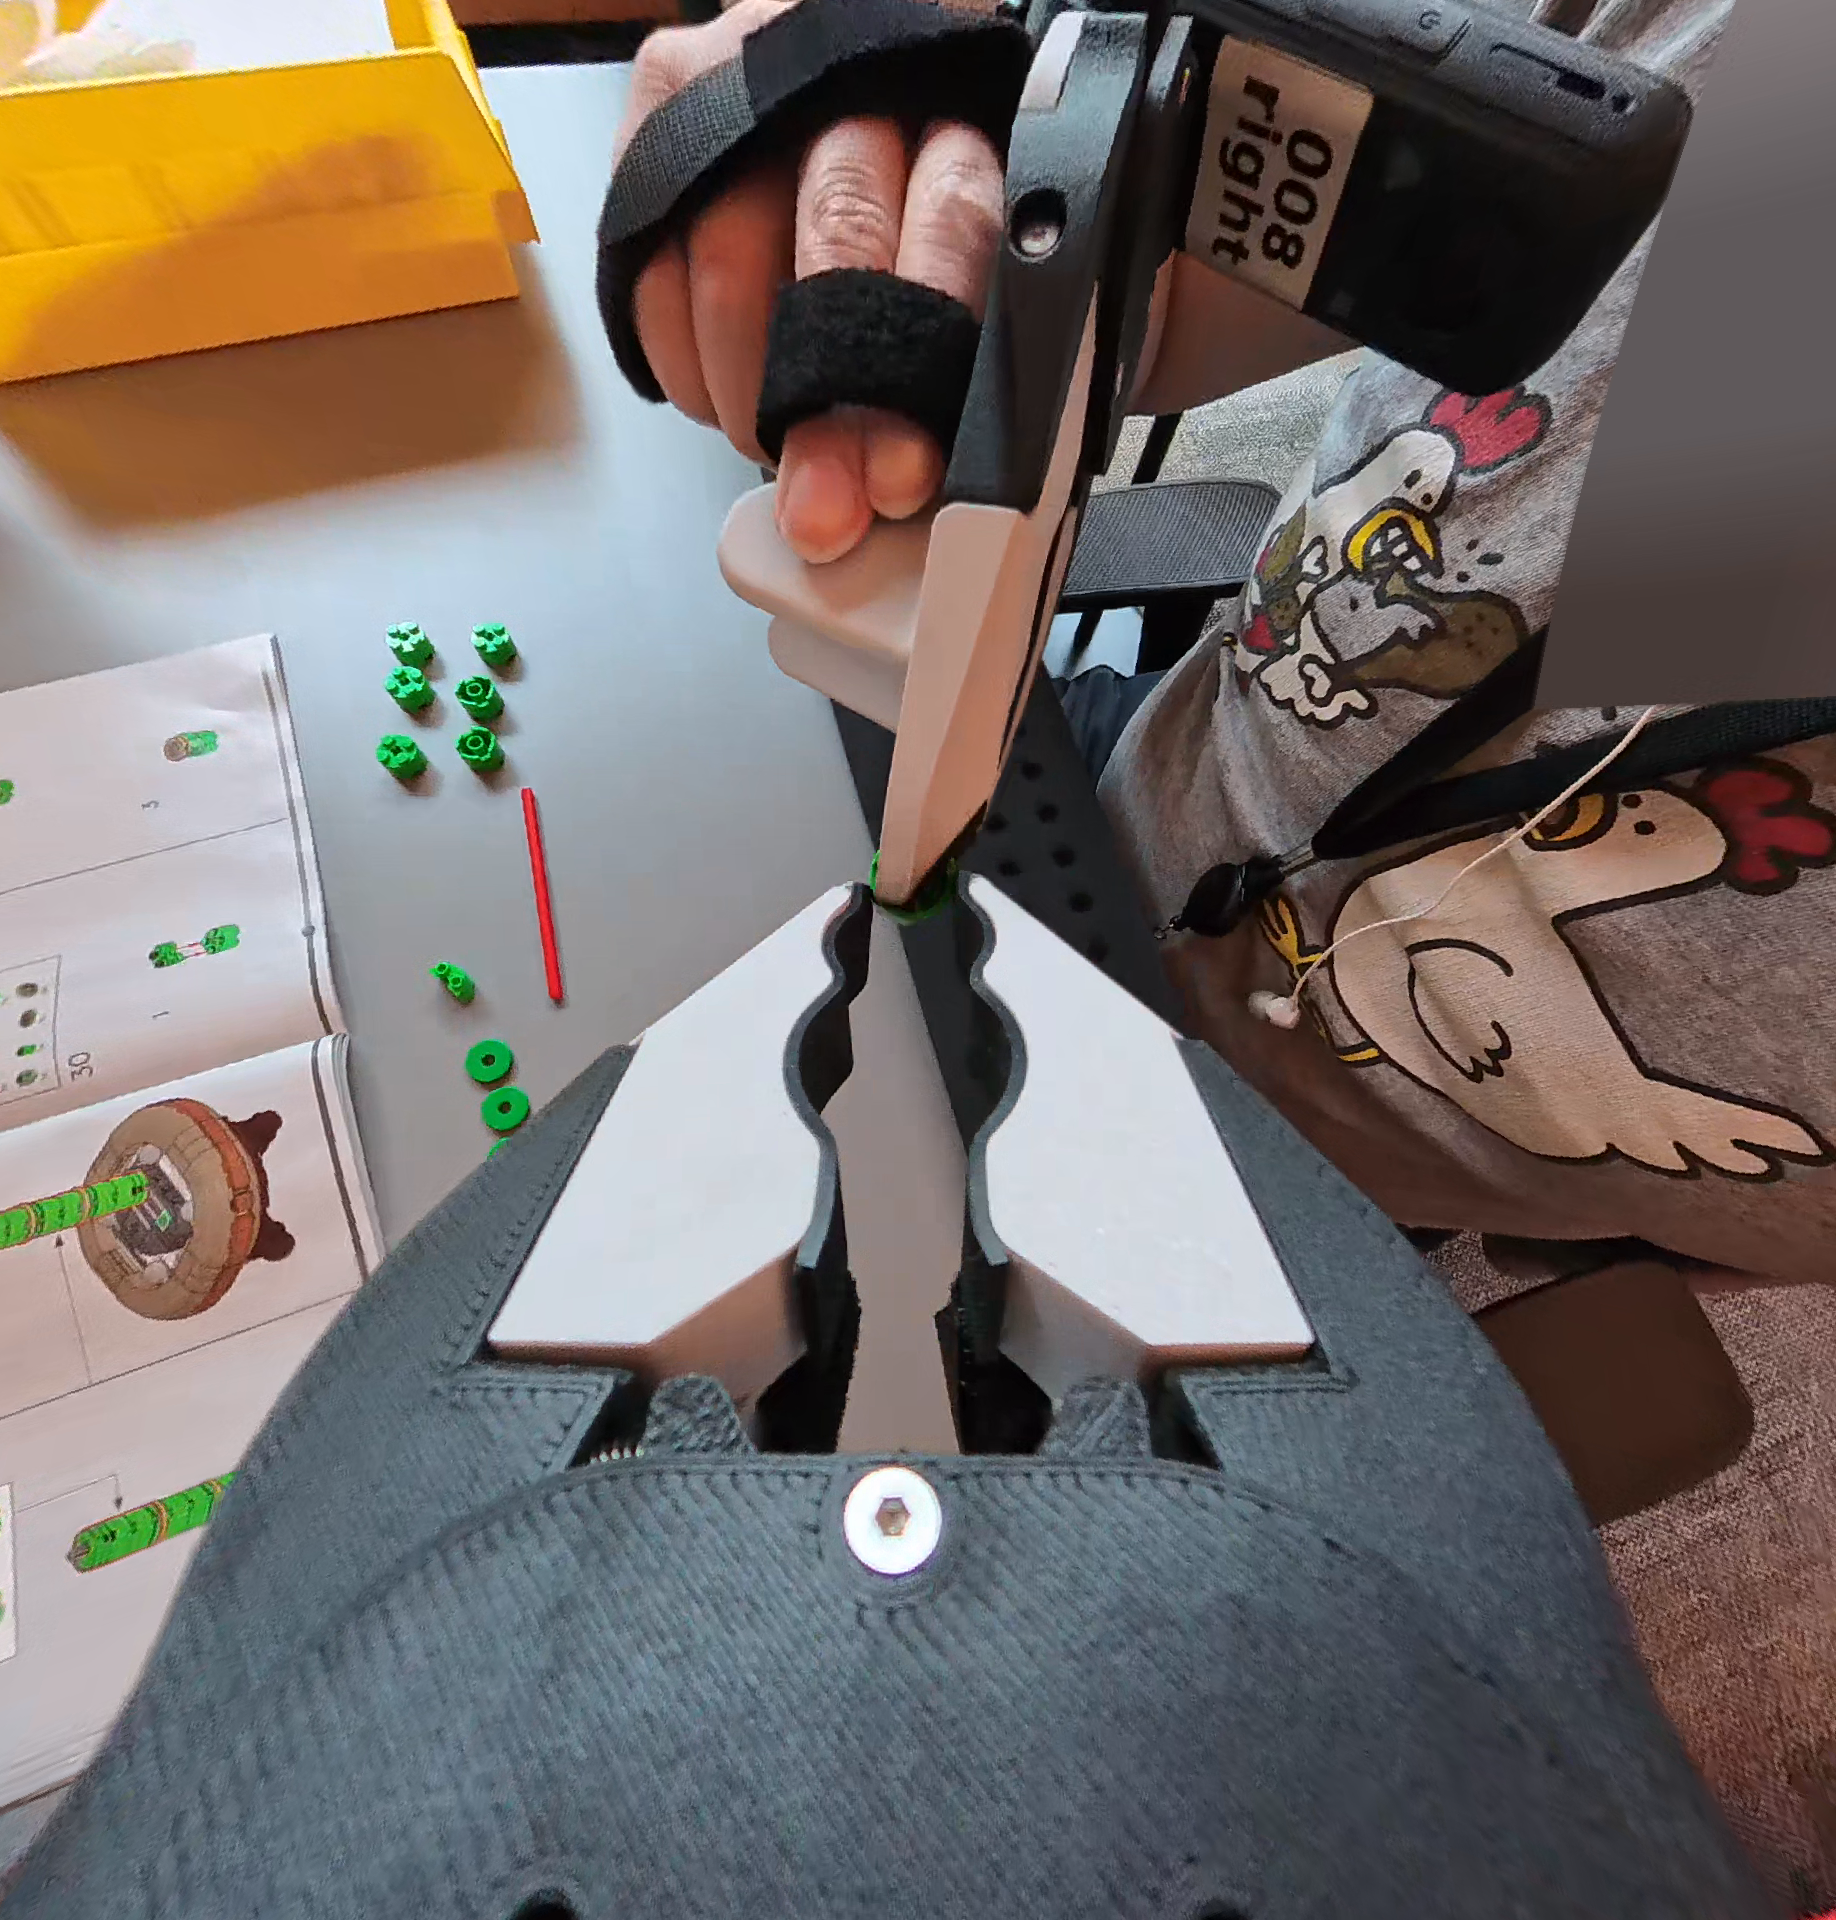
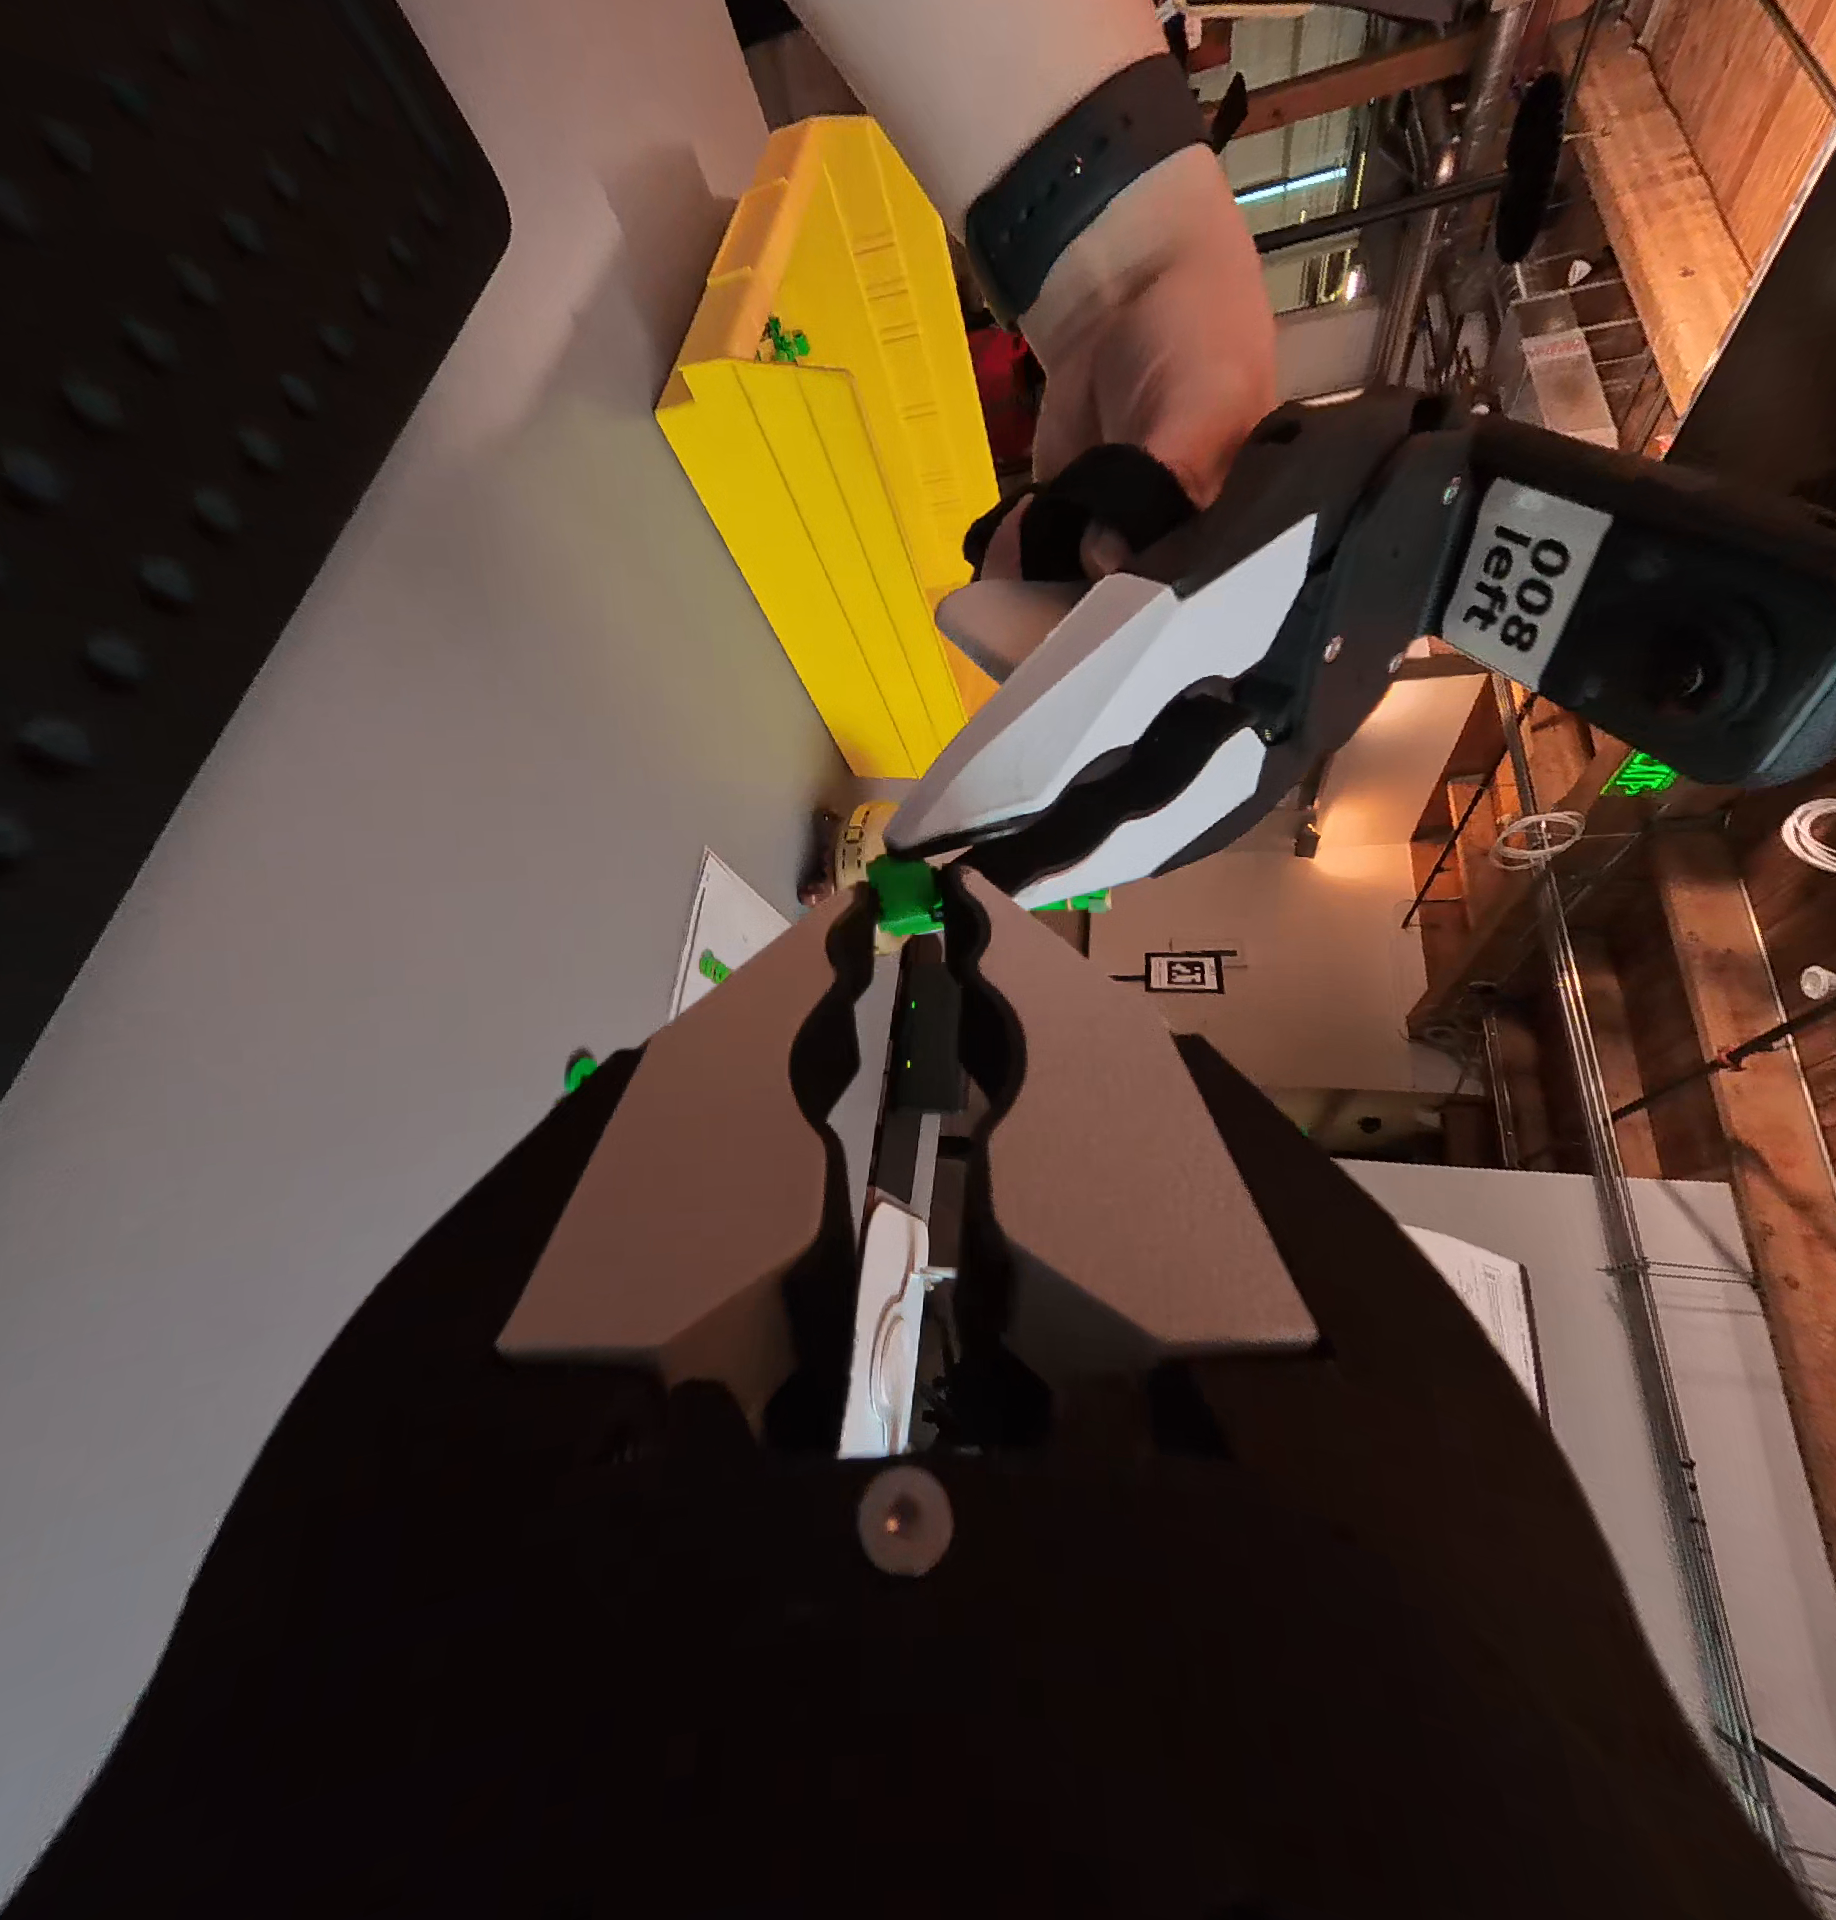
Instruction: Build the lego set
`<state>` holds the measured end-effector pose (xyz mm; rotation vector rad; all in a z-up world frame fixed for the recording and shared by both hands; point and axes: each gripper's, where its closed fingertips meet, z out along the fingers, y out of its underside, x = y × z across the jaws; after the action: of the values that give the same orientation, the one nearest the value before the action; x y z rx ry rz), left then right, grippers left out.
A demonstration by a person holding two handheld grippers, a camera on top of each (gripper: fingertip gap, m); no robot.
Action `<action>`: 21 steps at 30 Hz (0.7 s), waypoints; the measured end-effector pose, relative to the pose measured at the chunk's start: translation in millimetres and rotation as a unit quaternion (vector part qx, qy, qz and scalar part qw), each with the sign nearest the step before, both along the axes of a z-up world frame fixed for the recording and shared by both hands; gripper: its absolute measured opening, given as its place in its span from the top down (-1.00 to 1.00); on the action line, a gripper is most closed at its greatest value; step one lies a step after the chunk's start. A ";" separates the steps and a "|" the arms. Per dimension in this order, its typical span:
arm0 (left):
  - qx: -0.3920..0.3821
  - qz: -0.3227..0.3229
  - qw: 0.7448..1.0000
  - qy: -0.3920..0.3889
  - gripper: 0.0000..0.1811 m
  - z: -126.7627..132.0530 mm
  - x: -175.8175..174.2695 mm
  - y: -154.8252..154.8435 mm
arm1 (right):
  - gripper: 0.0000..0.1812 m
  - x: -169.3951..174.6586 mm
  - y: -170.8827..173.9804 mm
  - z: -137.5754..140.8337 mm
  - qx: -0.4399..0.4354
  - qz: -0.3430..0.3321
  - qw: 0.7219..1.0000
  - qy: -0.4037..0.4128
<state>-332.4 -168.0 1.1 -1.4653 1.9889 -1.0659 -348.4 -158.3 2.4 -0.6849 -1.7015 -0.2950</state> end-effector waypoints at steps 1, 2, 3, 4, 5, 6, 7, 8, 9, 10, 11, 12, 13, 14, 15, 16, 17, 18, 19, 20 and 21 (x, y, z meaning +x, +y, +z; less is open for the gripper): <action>-0.002 0.002 1.000 0.000 0.84 -0.5 3.2 0.8 | 0.86 3.2 0.7 -0.5 0.001 -0.003 1.000 0.003; -0.007 0.003 1.000 -0.002 0.84 -0.8 6.2 1.4 | 0.87 6.3 1.1 -0.8 -0.001 -0.005 1.000 0.007; -0.012 0.006 1.000 -0.005 0.84 -0.6 9.1 2.3 | 0.87 10.1 1.7 -0.3 -0.001 -0.010 1.000 0.014; -0.014 0.013 1.000 -0.010 0.78 -0.7 11.8 5.0 | 0.88 16.2 3.3 -0.1 -0.001 -0.019 1.000 0.022; -0.013 0.029 0.999 -0.013 0.64 -1.8 13.3 10.4 | 0.88 26.9 7.4 -2.6 -0.005 -0.035 0.999 0.025; -0.012 0.044 0.999 -0.014 0.57 -3.6 12.2 15.5 | 0.88 43.9 15.9 -6.8 -0.013 -0.062 0.998 0.029; -0.018 0.053 0.998 -0.020 0.57 -4.0 8.9 17.4 | 0.88 69.1 30.2 -14.8 -0.026 -0.097 0.994 0.033; -0.026 0.059 0.997 -0.032 0.59 -3.8 4.0 17.4 | 0.88 103.1 49.7 -27.6 -0.046 -0.143 0.988 0.035; -0.028 0.067 0.997 -0.040 0.61 -4.7 -2.1 18.2 | 0.87 143.2 70.0 -43.7 -0.068 -0.198 0.977 0.034; -0.026 0.076 0.996 -0.044 0.63 -6.8 -8.9 19.4 | 0.87 182.4 85.6 -61.1 -0.091 -0.247 0.964 0.031; -0.023 0.082 0.995 -0.045 0.65 -9.0 -15.7 19.4 | 0.87 215.5 94.9 -77.1 -0.112 -0.282 0.952 0.028; -0.021 0.087 0.995 -0.047 0.65 -10.2 -21.4 18.4 | 0.87 239.5 99.4 -89.6 -0.127 -0.306 0.943 0.026; -0.019 0.091 0.994 -0.050 0.65 -10.3 -25.9 17.3 | 0.87 256.3 102.2 -100.4 -0.138 -0.321 0.937 0.022; -0.018 0.095 0.994 -0.052 0.65 -9.9 -29.3 16.2 | 0.87 268.7 104.7 -111.4 -0.148 -0.335 0.930 0.013; -0.018 0.099 0.993 -0.054 0.65 -9.2 -32.0 15.0 | 0.87 277.3 106.7 -122.2 -0.155 -0.345 0.926 0.001; -0.016 0.103 0.993 -0.056 0.66 -8.2 -33.9 14.1 | 0.87 282.6 107.5 -131.8 -0.161 -0.350 0.923 -0.011; -0.014 0.107 0.992 -0.058 0.66 -7.3 -35.3 13.4 | 0.87 285.1 107.6 -139.5 -0.166 -0.351 0.921 -0.024; -0.011 0.111 0.992 -0.060 0.66 -6.4 -36.6 12.8 | 0.87 286.0 107.6 -144.9 -0.167 -0.350 0.921 -0.035; -0.008 0.114 0.992 -0.062 0.66 -5.6 -37.8 12.0 | 0.87 285.9 107.9 -148.3 -0.168 -0.349 0.921 -0.043; -0.005 0.117 0.991 -0.063 0.66 -4.8 -39.0 11.3 | 0.87 284.8 108.2 -150.6 -0.171 -0.346 0.921 -0.050; -0.003 0.120 0.991 -0.063 0.67 -4.3 -40.1 10.6 | 0.87 283.4 108.9 -152.9 -0.176 -0.343 0.921 -0.056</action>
<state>-372.5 -157.4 -3.2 -1.5537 1.6742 -1.0338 -65.0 -49.4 -150.5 -1.5630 -1.5830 -0.5263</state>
